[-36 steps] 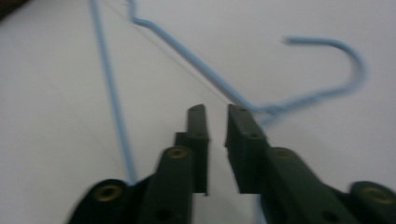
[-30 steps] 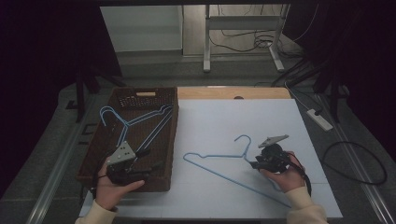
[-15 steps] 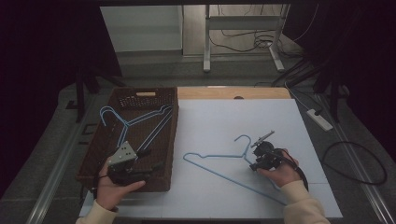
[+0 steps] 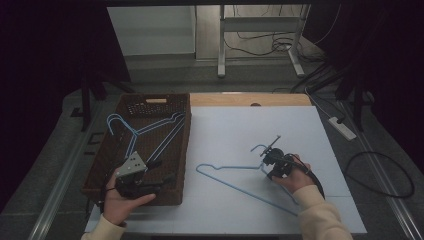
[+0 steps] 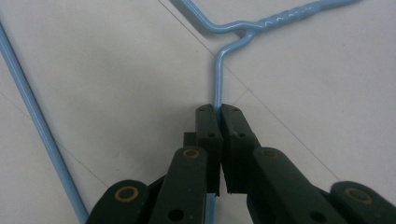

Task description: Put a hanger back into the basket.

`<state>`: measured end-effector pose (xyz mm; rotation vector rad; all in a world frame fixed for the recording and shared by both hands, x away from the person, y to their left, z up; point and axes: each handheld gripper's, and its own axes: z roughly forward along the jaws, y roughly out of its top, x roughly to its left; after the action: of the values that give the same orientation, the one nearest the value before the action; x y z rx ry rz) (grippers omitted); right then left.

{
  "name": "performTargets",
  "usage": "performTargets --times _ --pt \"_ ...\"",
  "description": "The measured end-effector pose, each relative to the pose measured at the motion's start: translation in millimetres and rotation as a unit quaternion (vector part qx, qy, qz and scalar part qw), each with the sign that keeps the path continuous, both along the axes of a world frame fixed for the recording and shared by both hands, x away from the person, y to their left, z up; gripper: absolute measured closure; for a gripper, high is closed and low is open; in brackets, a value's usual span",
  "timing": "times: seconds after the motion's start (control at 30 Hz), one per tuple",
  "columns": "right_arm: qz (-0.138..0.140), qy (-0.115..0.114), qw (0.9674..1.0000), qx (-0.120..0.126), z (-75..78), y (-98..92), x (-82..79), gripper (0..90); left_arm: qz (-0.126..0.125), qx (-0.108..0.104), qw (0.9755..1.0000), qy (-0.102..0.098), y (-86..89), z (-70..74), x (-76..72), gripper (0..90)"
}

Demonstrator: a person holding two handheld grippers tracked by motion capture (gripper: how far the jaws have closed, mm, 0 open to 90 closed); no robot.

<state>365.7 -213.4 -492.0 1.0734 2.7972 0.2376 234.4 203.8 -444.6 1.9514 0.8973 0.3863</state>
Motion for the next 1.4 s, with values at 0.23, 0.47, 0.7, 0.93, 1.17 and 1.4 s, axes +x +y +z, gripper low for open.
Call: performTargets --times 0.23,0.47,0.7,0.93,1.17,1.4 --pt "0.024 -0.037 0.9990 0.008 2.9 -4.9 -8.0 88.0 0.000 0.000 1.0000 -0.001 -0.6 0.6 0.2 36.2" --pt "0.043 -0.068 0.9954 0.053 21.5 -16.1 -19.6 88.0 -0.003 0.002 1.0000 -0.002 -3.9 1.3 -0.1 36.2" --pt "0.056 -0.086 0.9924 0.069 29.0 -22.3 -29.5 88.0 -0.015 0.007 0.9998 -0.006 -15.1 5.6 -0.3 36.2" --pt "0.063 -0.093 0.9905 0.079 30.2 -25.0 -35.3 88.0 -0.047 0.008 0.9989 -0.004 -41.2 14.3 3.1 35.2" --pt "0.066 -0.094 0.9899 0.083 30.4 -25.7 -37.2 88.0 -0.065 0.024 0.9974 0.021 -73.3 20.9 15.0 34.1" --pt "0.067 -0.097 0.9895 0.084 30.7 -26.1 -38.7 88.0 -0.080 0.033 0.9945 0.058 -103.2 15.0 34.3 33.7"
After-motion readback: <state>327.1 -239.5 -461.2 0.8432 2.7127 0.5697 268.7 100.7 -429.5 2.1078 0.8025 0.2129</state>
